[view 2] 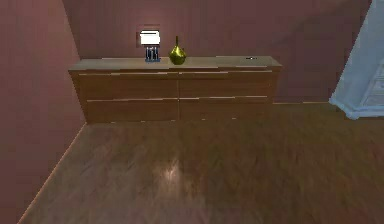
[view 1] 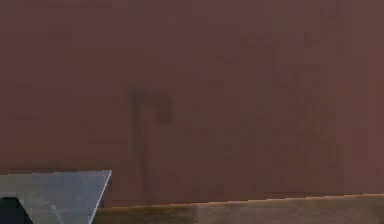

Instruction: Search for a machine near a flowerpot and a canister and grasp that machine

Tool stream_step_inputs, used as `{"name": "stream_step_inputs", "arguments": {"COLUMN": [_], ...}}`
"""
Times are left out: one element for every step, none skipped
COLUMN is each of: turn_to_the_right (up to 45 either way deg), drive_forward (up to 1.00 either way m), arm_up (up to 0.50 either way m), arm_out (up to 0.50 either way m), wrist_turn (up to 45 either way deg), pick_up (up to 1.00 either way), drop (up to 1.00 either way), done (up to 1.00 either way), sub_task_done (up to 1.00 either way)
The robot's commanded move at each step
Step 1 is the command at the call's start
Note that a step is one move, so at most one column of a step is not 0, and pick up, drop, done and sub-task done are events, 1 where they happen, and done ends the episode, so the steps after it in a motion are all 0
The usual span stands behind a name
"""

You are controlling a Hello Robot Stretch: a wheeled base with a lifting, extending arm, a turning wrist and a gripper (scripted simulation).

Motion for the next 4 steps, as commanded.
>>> {"name": "stream_step_inputs", "arguments": {"turn_to_the_right": [0.0,-45.0,-45.0,-45.0], "drive_forward": [0.50,0.00,0.00,0.00], "arm_up": [0.00,0.00,0.00,0.00], "arm_out": [0.00,0.00,0.00,0.00], "wrist_turn": [0.0,0.0,0.0,0.0], "pick_up": [0.00,0.00,0.00,0.00], "drop": [0.00,0.00,0.00,0.00], "done": [0.00,0.00,0.00,0.00], "sub_task_done": [0.00,0.00,0.00,0.00]}}
